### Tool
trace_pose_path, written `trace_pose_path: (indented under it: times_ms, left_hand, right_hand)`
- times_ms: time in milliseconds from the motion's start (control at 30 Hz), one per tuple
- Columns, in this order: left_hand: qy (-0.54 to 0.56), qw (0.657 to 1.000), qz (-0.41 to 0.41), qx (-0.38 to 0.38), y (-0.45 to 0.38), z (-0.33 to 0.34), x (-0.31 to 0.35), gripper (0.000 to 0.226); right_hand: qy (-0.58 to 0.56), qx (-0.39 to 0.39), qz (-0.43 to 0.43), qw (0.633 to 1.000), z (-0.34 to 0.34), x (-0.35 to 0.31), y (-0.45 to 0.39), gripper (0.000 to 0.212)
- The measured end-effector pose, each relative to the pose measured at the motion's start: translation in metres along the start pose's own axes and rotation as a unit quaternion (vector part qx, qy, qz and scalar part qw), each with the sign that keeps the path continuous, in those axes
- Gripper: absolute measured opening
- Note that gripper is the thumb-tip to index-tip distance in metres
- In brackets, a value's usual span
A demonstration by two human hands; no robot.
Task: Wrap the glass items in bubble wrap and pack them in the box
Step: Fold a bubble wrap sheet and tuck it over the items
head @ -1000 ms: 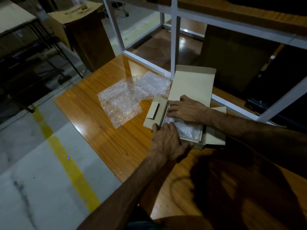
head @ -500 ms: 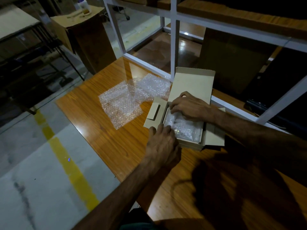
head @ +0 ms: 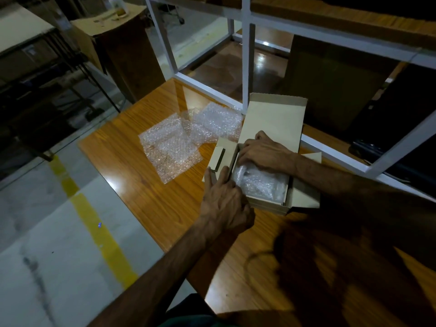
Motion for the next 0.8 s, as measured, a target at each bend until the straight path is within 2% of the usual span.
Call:
trace_pose_path:
  times_ms: [100,233,333,467,633,800]
  left_hand:
    - [0.003,1.000,0.012,0.021,0.001,0.001,0.001,0.046]
    - [-0.005,1.000,0.001,0.015,-0.001,0.011,-0.003,0.064]
    - [0.007,0.999,0.022,0.034,-0.002,0.003,-0.003,0.057]
    - [0.008,0.998,0.036,0.050,-0.003,0.001,-0.004,0.048]
    - [-0.014,1.000,0.003,-0.024,-0.007,0.004,-0.005,0.052]
    - [-0.059,0.997,0.012,-0.056,-0.006,0.004,-0.007,0.053]
  right_hand:
    - [-0.024,0.014,0.033,0.999,-0.008,-0.001,-0.009,0.023]
    - [-0.025,0.057,0.047,0.997,-0.006,0.000,-0.013,0.015]
    - [0.025,0.068,0.083,0.994,-0.007,0.001,-0.013,0.011]
    - [0.023,0.040,0.134,0.990,-0.008,0.004,-0.016,0.016]
    - [0.038,0.015,0.177,0.983,0.003,-0.004,-0.021,0.011]
    - [0.031,0.054,0.191,0.980,-0.006,-0.002,-0.016,0.008]
Point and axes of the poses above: each hand's wrist, its own y-axis away from the middle knuckle, its own z-axis out of the palm, x = y × z, the point moved 5 cm from there along -y, towards the middle knuckle, and after that the axes turned 11 degrees about -x, right-handed, at the moved point
